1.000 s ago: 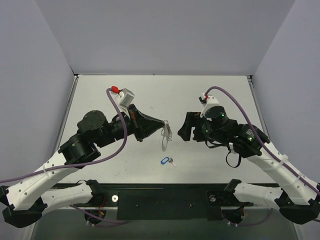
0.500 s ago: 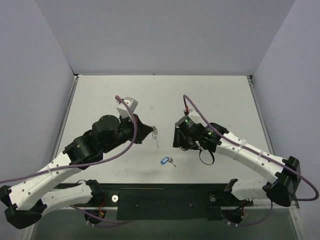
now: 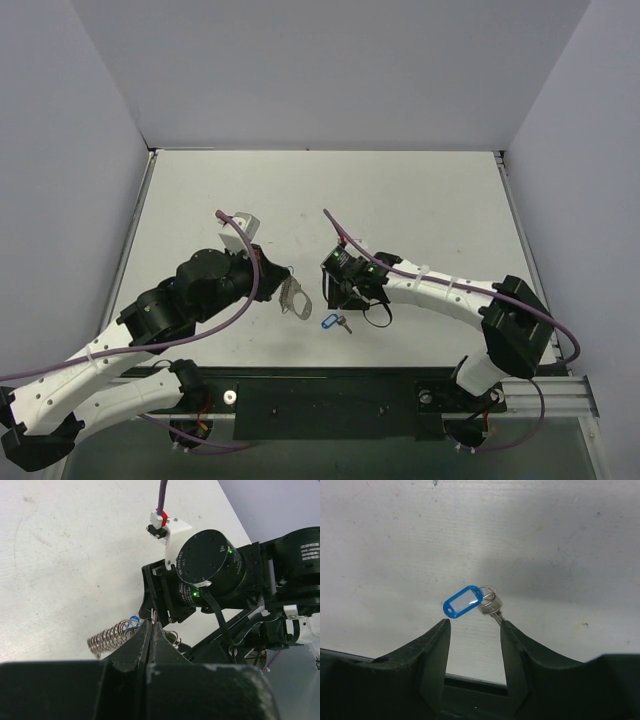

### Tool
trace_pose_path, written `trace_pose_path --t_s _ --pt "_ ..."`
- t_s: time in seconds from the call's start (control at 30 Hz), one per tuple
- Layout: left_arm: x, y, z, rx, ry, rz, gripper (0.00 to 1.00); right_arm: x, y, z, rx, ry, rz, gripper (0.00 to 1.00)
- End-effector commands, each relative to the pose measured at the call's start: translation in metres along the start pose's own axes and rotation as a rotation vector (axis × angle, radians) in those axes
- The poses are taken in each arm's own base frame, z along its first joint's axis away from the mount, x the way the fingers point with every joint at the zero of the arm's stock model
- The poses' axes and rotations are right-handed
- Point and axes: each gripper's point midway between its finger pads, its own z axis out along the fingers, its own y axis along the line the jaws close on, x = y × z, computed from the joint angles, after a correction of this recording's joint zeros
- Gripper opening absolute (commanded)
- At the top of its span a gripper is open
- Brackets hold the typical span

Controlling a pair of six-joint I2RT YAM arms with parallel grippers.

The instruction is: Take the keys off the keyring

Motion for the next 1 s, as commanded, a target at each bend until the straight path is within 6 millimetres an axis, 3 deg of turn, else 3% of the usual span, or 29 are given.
trace_pose_path --t_s 0.0,0.5,0.7,0.97 --pt "-0.01 -0.001 -0.005 0.003 -0.044 -0.027 0.0 0.008 0.007 0.015 -0.018 0.02 -0.015 0.41" --pt "-0.006 0.0 -0.004 0.007 -0.026 -0.023 0.0 0.023 -0.013 0.058 0.042 0.08 -0.005 0.4" --pt "-0.003 -0.001 -0.001 0.008 -0.013 -0.02 0.0 0.021 -0.016 0.061 0.049 0.082 -0.013 0.38" --pt "-0.004 -0.002 0.002 0.005 -0.01 -0.016 0.0 0.034 -0.015 0.059 0.045 0.122 -0.004 0.33"
